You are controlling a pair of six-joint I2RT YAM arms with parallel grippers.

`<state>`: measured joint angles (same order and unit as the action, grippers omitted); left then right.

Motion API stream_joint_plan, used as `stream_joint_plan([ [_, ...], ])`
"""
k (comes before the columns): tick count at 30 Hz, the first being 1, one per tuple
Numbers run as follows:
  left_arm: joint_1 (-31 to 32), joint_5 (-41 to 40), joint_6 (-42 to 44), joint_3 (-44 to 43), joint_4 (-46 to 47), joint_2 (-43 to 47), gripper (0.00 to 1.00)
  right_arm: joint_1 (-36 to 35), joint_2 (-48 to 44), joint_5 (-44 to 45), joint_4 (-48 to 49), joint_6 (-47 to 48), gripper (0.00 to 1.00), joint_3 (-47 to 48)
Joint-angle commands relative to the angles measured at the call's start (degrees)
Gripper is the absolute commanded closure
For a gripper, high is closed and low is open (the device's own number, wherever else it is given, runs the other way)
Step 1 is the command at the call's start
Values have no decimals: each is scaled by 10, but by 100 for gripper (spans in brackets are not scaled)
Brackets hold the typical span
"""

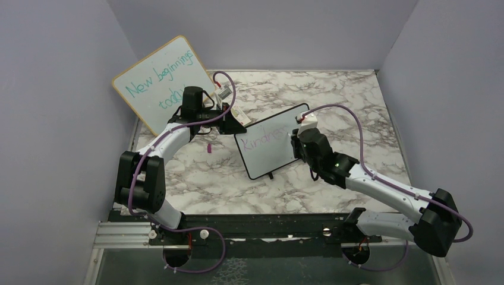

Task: Write a sentence on the whiteboard

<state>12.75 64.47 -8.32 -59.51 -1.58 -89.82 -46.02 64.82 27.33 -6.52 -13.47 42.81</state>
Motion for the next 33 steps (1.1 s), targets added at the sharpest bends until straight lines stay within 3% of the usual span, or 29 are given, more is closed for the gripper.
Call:
stream_joint_plan([
  [1, 10, -16, 26, 9, -46, -25, 100, 3, 2, -42, -25, -9, 100, -6],
  [17, 10, -16, 27, 8, -47, -25, 100, 4, -5, -64, 19, -7, 100, 4],
  [33, 10, -25, 24, 7, -51, -25, 100, 3, -78, -52, 16, -4, 100, -26],
])
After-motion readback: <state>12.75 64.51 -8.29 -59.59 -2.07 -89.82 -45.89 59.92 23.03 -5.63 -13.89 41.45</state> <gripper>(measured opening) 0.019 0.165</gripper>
